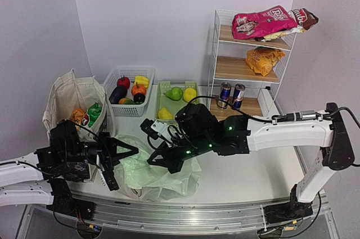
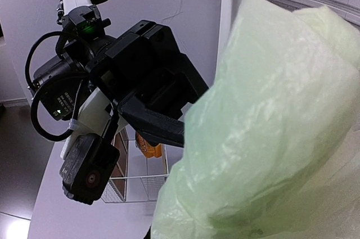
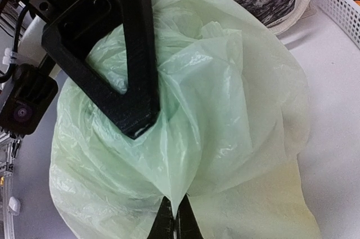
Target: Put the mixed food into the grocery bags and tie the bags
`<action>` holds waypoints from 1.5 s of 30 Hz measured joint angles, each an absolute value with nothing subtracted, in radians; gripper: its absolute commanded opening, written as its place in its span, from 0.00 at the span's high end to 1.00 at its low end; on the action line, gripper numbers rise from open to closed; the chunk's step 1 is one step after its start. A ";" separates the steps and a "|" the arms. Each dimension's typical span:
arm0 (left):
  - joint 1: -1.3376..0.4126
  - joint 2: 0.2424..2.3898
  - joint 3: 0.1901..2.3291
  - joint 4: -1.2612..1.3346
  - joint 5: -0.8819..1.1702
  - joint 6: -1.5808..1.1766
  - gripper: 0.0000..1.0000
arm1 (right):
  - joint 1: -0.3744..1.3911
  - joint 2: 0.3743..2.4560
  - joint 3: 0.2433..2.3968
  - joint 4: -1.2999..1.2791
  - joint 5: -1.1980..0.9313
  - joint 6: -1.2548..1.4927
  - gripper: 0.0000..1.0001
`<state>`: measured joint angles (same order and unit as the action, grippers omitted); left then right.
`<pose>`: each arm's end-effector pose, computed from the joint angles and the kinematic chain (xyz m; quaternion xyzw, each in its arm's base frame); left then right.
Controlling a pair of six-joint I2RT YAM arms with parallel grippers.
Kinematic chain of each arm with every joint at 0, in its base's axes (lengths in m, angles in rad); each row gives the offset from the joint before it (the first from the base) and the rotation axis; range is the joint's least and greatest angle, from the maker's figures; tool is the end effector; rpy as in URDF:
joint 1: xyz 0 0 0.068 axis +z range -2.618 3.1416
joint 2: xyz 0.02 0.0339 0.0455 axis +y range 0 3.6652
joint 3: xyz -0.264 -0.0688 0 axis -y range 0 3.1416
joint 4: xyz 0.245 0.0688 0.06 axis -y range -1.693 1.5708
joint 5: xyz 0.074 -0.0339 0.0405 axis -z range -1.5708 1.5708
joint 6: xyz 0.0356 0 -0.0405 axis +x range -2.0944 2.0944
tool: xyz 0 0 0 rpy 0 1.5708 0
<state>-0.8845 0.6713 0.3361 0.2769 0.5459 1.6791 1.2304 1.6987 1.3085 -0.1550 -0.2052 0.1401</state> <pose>0.0926 -0.1422 0.2477 0.7242 0.0223 0.0749 0.6852 0.1254 0.3758 0.2812 -0.4924 0.7151 0.3780 0.3214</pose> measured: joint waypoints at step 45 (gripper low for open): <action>-0.881 0.510 0.151 0.285 0.543 1.787 1.00 | 1.247 1.442 1.135 -0.174 -0.068 0.106 0.25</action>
<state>-0.8807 0.5095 0.1514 0.2850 0.5430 1.7867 1.2471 1.4421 1.1347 -0.1744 -0.0683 0.1062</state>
